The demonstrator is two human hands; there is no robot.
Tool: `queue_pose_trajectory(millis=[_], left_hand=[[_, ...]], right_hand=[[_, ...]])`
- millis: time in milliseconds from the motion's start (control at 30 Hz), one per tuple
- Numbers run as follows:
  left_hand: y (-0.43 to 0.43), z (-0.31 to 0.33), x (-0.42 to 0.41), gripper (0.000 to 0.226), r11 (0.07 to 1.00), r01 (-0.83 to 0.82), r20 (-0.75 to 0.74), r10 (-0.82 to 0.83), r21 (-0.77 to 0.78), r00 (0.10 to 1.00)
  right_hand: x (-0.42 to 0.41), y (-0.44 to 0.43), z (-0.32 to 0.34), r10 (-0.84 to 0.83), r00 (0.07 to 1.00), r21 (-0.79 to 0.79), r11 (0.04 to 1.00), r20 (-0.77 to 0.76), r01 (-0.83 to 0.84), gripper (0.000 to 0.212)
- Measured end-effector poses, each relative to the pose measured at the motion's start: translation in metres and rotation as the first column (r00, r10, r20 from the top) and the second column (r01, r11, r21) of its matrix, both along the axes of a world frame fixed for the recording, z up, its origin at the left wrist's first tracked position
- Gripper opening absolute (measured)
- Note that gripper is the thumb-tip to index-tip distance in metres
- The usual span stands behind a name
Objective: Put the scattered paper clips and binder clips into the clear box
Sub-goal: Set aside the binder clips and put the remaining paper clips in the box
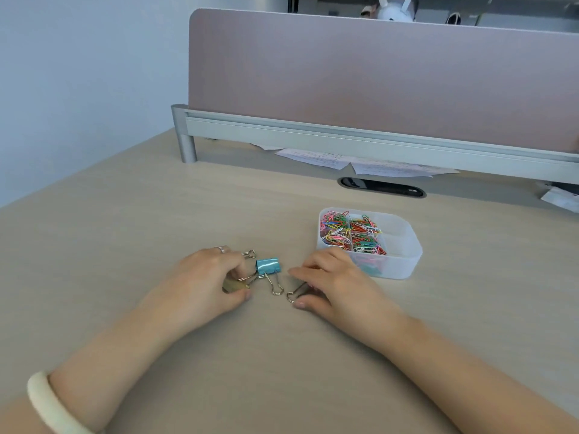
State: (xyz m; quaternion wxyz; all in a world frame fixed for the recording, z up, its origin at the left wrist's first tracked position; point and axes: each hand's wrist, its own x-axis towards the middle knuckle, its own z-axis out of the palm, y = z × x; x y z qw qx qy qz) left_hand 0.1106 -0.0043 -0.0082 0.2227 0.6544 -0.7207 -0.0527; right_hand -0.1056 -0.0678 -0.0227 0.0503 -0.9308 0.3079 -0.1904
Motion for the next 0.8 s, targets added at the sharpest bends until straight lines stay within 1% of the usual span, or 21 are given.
queue_pose_trajectory(millis=[33, 100, 133, 200, 267, 333, 433, 500, 533, 633, 700, 767, 800], left_hand=[[0.0, 0.002, 0.004, 0.015, 1.0, -0.011, -0.051, 0.01, -0.016, 0.999], [0.001, 0.007, 0.01, 0.024, 0.998, -0.037, -0.149, 0.029, -0.055, 0.988], [0.002, 0.01, 0.011, 0.024, 0.997, -0.046, -0.183, 0.034, -0.063, 0.983], [0.004, 0.015, 0.01, 0.016, 0.998, -0.036, -0.242, 0.022, -0.051, 0.97], [0.006, 0.016, 0.007, 0.023, 0.999, -0.025, -0.298, 0.013, -0.035, 0.954], [0.004, 0.013, 0.007, 0.021, 0.999, -0.03, -0.351, 0.022, -0.016, 0.936], [0.001, 0.009, 0.01, 0.014, 1.0, -0.022, -0.46, 0.026, 0.014, 0.887], [-0.001, 0.009, 0.009, 0.01, 1.0, -0.017, -0.532, 0.028, 0.025, 0.846], [-0.002, 0.009, 0.009, 0.01, 0.999, -0.015, -0.569, 0.03, 0.031, 0.822], [-0.002, 0.009, 0.005, 0.026, 0.999, 0.002, -0.649, 0.022, 0.036, 0.761], [-0.004, 0.009, 0.001, 0.018, 1.0, 0.005, -0.662, 0.012, 0.024, 0.75], [-0.005, 0.007, 0.0, 0.028, 1.0, 0.012, -0.68, -0.009, -0.001, 0.733], [-0.006, 0.006, 0.0, 0.029, 1.0, 0.021, -0.695, -0.017, -0.003, 0.719]], right_hand=[[0.0, 0.0, 0.0, -0.013, 1.0, 0.001, 1.0, -0.02, 0.013, 0.047], [0.001, -0.001, 0.002, -0.034, 0.998, 0.016, 0.999, -0.058, 0.035, 0.052], [0.001, 0.0, 0.004, -0.031, 0.998, 0.015, 0.999, -0.063, 0.032, 0.052], [-0.001, 0.0, 0.005, -0.016, 0.999, -0.051, 0.999, -0.052, 0.013, 0.043], [-0.004, 0.001, 0.006, -0.011, 0.997, -0.138, 0.99, -0.076, 0.0, 0.03], [-0.009, 0.0, 0.005, -0.003, 0.992, -0.195, 0.981, -0.128, -0.023, 0.017], [-0.013, 0.0, 0.005, -0.011, 0.984, -0.251, 0.967, -0.18, -0.035, 0.015], [-0.015, 0.0, 0.005, -0.025, 0.979, -0.255, 0.966, -0.201, -0.028, 0.016], [-0.016, 0.0, 0.007, -0.025, 0.977, -0.247, 0.969, -0.213, -0.029, 0.017], [-0.02, 0.003, 0.02, 0.003, 0.965, -0.152, 0.987, -0.261, -0.044, 0.022], [-0.026, 0.001, 0.031, -0.01, 0.95, -0.041, 0.999, -0.311, -0.003, 0.027], [-0.033, 0.001, 0.041, -0.01, 0.94, 0.069, 0.997, -0.341, 0.036, 0.027], [-0.036, 0.0, 0.045, -0.01, 0.937, 0.116, 0.992, -0.349, 0.054, 0.027]])
